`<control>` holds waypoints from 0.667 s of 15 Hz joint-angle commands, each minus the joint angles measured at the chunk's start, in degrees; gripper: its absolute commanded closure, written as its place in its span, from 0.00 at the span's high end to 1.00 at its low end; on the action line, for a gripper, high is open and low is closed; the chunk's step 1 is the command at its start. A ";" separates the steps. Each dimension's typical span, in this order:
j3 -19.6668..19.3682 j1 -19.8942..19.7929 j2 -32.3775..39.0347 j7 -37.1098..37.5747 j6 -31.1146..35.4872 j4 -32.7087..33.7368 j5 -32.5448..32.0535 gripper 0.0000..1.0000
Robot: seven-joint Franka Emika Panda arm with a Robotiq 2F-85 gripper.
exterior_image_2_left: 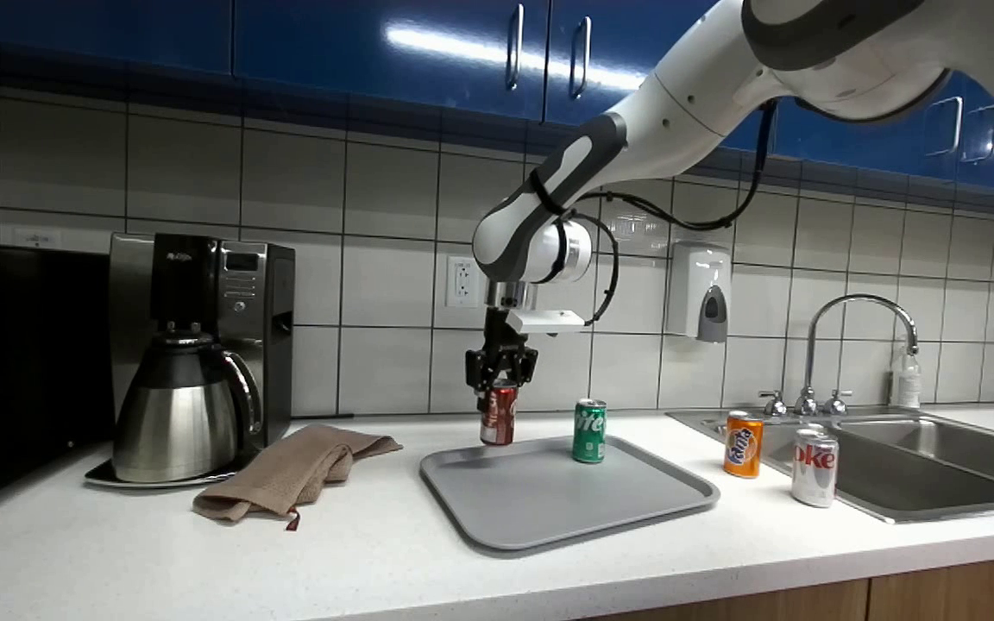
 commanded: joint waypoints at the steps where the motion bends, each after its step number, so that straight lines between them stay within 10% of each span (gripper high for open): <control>1: -0.64 0.75 2.83 2.37 -4.41 6.88 -0.62 0.38; 10: -1.58 1.87 11.87 3.71 -11.87 21.55 -0.97 0.38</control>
